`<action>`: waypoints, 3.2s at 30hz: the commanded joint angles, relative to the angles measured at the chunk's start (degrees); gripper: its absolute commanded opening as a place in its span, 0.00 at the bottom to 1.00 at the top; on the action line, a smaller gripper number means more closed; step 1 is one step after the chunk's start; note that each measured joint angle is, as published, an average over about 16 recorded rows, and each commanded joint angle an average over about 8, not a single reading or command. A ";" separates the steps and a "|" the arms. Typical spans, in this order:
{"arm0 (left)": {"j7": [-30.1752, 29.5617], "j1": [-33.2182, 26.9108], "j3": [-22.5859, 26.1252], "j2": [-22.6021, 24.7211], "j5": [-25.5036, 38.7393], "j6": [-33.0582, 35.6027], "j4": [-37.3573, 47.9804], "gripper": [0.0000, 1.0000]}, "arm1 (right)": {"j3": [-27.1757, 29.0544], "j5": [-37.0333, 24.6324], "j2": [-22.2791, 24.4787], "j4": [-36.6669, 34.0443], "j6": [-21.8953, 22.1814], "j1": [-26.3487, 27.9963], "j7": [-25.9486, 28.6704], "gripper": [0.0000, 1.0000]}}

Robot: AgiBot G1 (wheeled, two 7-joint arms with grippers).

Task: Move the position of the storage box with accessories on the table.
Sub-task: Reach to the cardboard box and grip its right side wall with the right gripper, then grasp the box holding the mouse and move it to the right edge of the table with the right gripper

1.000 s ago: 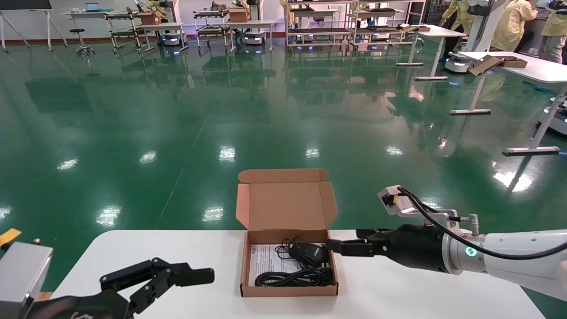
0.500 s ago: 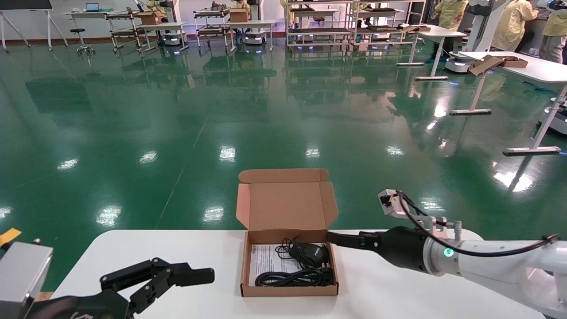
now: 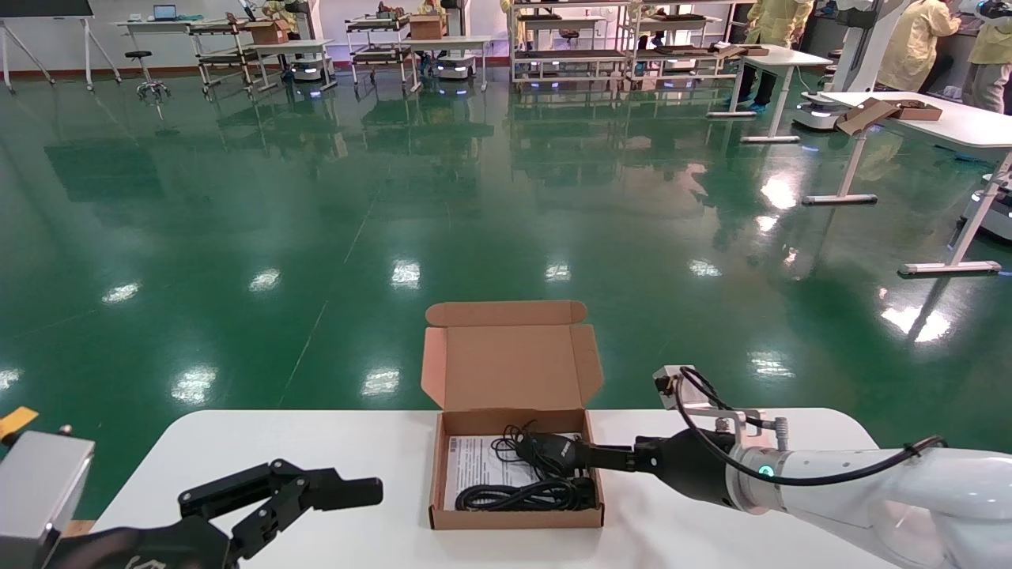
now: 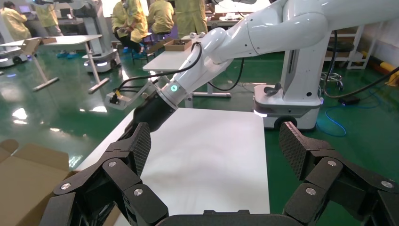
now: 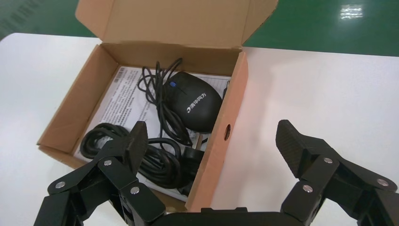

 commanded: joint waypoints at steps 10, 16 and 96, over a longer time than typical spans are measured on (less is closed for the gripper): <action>0.00 0.00 0.00 0.00 0.00 0.00 0.00 1.00 | -1.02 -1.50 -1.15 2.10 3.69 -2.57 1.76 1.00; 0.00 0.00 0.00 0.00 0.00 0.00 0.00 1.00 | -1.44 -2.01 -1.29 3.38 4.44 -3.38 3.13 0.80; 0.00 0.00 0.01 0.00 0.00 0.00 0.00 1.00 | -2.91 -1.86 7.19 7.87 -9.18 6.70 2.61 0.00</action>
